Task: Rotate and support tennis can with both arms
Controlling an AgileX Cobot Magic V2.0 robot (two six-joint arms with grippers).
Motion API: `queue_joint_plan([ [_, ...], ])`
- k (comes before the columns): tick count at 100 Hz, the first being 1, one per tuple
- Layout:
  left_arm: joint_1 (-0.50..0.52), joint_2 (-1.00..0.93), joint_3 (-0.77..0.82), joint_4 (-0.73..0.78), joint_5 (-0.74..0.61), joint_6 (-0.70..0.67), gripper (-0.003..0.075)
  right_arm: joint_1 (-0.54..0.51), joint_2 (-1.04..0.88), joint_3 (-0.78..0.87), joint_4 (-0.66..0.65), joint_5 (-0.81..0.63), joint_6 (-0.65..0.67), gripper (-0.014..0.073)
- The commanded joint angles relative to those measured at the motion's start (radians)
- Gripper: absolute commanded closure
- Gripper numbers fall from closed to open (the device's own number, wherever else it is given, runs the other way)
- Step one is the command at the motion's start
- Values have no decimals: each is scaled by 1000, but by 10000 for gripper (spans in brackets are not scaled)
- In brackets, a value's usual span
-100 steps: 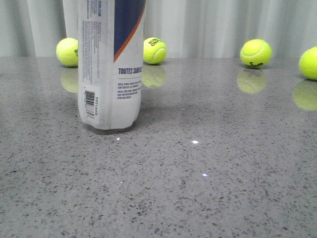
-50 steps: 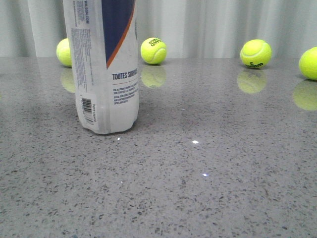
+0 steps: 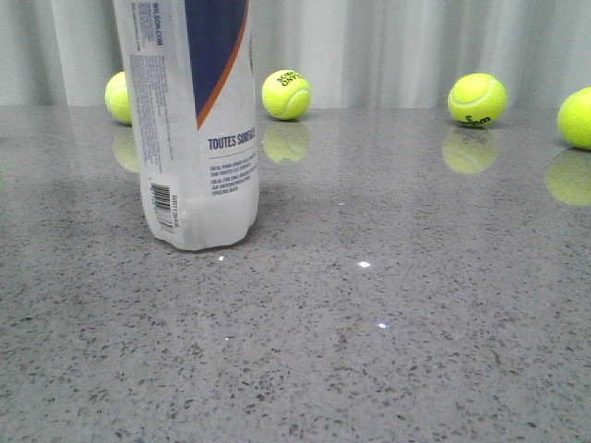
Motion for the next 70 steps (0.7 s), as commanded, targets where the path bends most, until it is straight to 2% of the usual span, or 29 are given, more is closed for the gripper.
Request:
queue_joint_plan([
  [1,-8,-92,76,89,-118,-108,739,-6,14,-23,2,-82,-7,663],
  [23,-8,-284,353,98,-255,-122,738,-6,14,-23,2,-82,-7,663],
  [45,-8,-488,595,32,-389,-123,738,-6,14,-23,2,-82,-7,663],
  [60,-8,-582,709,-14,-392,-123,738,-6,14,-23,2,-82,-7,663],
  [70,12,-638,759,-3,-389,-193,738,-6,14,-23,2,-82,-7,663],
])
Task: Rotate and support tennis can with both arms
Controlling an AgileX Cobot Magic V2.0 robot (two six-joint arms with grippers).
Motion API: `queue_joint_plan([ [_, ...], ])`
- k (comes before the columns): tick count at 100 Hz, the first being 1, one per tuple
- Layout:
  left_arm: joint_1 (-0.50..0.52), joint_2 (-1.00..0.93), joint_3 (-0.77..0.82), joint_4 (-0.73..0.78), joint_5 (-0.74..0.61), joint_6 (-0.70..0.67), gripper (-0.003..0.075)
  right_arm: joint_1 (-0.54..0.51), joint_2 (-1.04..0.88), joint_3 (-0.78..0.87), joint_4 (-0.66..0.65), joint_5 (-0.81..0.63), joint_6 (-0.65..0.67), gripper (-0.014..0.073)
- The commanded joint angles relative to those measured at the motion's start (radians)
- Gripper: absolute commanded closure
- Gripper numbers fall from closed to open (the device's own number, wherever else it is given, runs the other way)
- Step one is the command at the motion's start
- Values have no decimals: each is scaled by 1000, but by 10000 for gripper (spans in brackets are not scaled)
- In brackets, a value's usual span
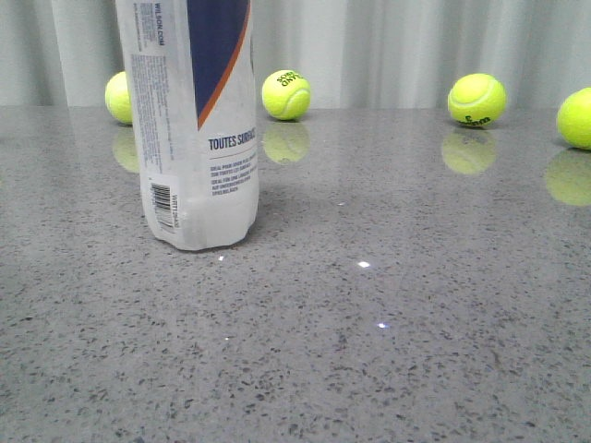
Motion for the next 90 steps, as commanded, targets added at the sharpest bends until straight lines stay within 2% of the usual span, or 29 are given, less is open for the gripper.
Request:
queue_joint_plan([
  [1,15,-44,14,-5,-85,-72,738,-6,14,-23,2,-82,-7,663],
  [30,108,-242,162,83,-97,-86,739,-6,14,-23,2,-82,-7,663],
  [48,196,-353,282,78,-202,-60,739,-6,14,-23,2,-82,-7,663],
  [66,367,-462,448,-99,-370,170,739,-6,14,-23,2,-82,-7,663],
  [75,448,-527,529,-100,-446,183,739,-6,14,-23,2,-82,-7,663],
  [90,536,-592,628,-137,-471,183,739,-6,14,-23,2,-82,-7,663],
])
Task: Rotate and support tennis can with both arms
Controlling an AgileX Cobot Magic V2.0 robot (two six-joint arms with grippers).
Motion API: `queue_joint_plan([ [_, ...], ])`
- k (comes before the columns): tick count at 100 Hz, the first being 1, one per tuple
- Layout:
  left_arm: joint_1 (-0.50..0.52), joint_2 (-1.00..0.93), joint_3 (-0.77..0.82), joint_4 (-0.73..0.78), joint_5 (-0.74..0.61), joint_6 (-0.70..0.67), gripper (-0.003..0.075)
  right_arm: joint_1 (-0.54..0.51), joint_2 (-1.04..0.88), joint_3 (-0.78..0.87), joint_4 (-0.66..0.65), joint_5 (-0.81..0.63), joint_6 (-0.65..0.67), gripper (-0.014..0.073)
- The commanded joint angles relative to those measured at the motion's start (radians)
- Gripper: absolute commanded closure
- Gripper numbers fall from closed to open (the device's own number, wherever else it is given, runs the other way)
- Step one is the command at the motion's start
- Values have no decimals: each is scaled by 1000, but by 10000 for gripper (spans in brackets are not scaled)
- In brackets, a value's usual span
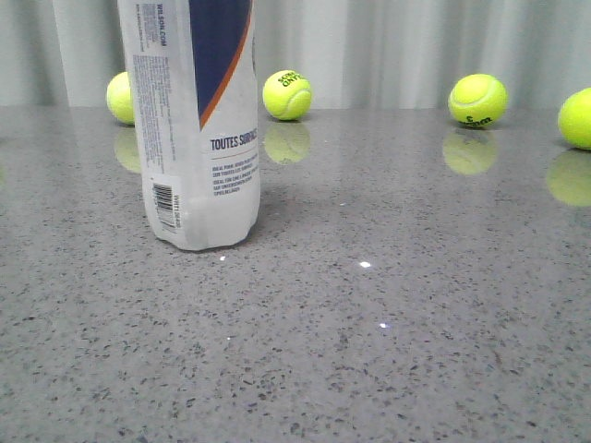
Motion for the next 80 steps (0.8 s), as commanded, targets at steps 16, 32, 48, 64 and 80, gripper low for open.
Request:
queue_joint_plan([
  [16,62,-34,68,-42,-104,6,739,-6,14,-23,2,-81,-7,663],
  [32,60,-34,68,-42,-101,6,738,-6,14,-23,2,-81,-7,663],
  [48,50,-34,68,-42,-97,6,738,-6,14,-23,2,-81,-7,663],
  [64,50,-34,68,-42,-97,6,738,-6,14,-23,2,-81,-7,663],
  [80,50,-34,68,-42,-97,6,738,-6,14,-23,2,-81,-7,663],
])
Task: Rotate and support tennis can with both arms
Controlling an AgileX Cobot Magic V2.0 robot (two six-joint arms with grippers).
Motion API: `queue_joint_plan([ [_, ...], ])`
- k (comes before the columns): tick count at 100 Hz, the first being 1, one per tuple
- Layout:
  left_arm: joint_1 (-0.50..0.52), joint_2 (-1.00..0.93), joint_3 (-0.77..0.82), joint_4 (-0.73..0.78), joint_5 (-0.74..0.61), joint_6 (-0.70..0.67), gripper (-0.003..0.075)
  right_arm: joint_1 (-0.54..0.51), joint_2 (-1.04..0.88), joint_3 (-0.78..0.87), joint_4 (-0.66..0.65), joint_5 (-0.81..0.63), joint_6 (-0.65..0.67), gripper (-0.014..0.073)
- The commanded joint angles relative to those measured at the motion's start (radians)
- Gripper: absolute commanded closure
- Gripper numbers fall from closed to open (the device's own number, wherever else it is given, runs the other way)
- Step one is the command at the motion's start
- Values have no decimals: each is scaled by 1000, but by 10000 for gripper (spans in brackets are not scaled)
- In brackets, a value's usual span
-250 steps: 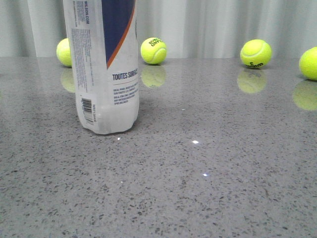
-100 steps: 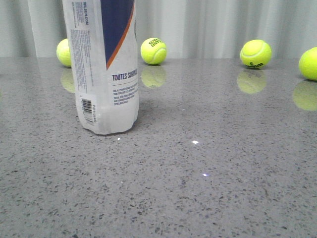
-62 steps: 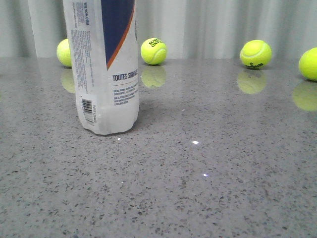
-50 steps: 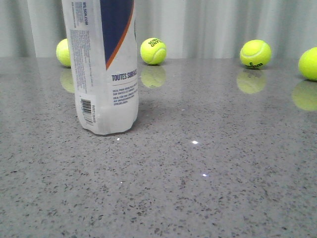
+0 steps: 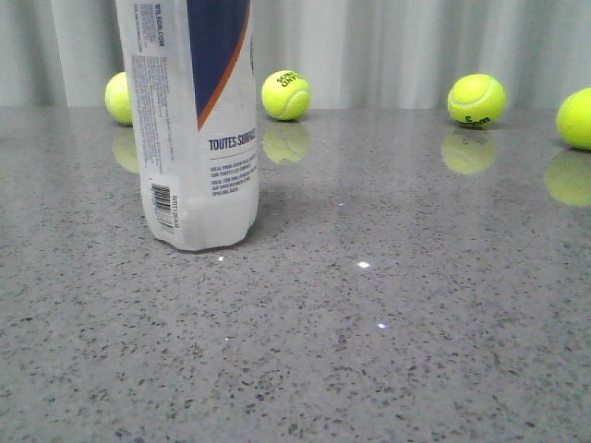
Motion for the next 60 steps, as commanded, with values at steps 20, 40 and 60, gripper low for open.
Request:
queue_joint_plan([
  [20,-8,-35,43,-10,-73,0,738,-6,14,-24,2,-81,-7,663],
  [40,-8,-35,43,-10,-73,0,738,-6,14,-24,2,-81,-7,663],
  [60,-8,-35,43,-10,-73,0,738,-62,14,35,-29,-148,-7,663],
])
